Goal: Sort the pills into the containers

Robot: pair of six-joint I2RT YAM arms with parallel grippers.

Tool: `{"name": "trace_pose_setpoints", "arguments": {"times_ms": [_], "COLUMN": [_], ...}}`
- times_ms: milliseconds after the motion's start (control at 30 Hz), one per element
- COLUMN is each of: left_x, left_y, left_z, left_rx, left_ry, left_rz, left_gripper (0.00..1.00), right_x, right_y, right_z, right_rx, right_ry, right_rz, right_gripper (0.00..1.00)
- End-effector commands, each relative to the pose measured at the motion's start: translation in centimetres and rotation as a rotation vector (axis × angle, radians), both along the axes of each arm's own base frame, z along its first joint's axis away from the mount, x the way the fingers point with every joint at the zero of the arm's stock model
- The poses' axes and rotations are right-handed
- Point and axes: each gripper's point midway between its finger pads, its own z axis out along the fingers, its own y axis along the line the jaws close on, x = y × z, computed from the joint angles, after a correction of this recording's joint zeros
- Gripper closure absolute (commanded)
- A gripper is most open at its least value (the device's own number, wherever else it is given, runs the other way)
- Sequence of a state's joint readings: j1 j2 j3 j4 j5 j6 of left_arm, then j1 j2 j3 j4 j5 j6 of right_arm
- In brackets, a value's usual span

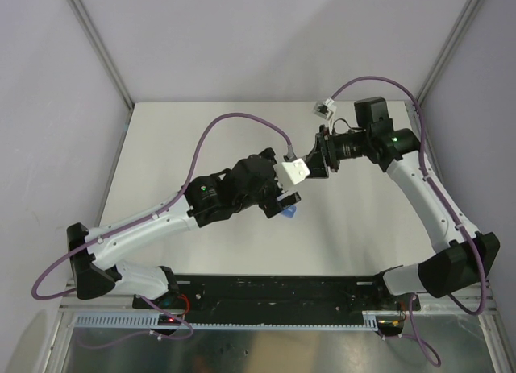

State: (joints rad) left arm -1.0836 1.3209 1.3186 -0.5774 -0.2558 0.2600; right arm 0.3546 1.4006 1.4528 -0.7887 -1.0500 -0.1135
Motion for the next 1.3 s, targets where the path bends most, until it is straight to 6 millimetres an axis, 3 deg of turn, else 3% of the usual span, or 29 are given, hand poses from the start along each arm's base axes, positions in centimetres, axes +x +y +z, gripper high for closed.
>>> {"name": "trace_pose_setpoints", "arguments": {"times_ms": [0,233,733,1000,1267], "left_x": [0.1,0.5,1.6,2.1,2.4], "left_y": [0.1,2.0,7.1,8.7,9.8], "left_z": [2.8,3.4,4.4,3.6,3.2], "left_rx": [-0.091,-0.115,-0.219,-0.224,-0.232], "left_ry": [-0.029,-0.037,-0.01,0.009,0.022], "left_rz": [0.013,0.045,0.117,0.152,0.179], "left_gripper": [0.02,0.0,0.0,0.0,0.0], "right_x": [0.3,3.3,8.5,9.8,10.8], "right_y": [-1.3,-4.6,-13.8,-16.3,-17.1], "right_z": [1.1,-0.3,-9.5,-13.6,-17.5], "right_rx": [-0.004,-0.138,-0.649,-0.815,-0.911], "right_ry": [-0.083,-0.132,-0.159,-0.116,-0.059], "right_rz": [-0.05,-0.234,-0.586,-0.639,-0.641], "right_gripper": [1.0,1.0,1.0,1.0,1.0]}}
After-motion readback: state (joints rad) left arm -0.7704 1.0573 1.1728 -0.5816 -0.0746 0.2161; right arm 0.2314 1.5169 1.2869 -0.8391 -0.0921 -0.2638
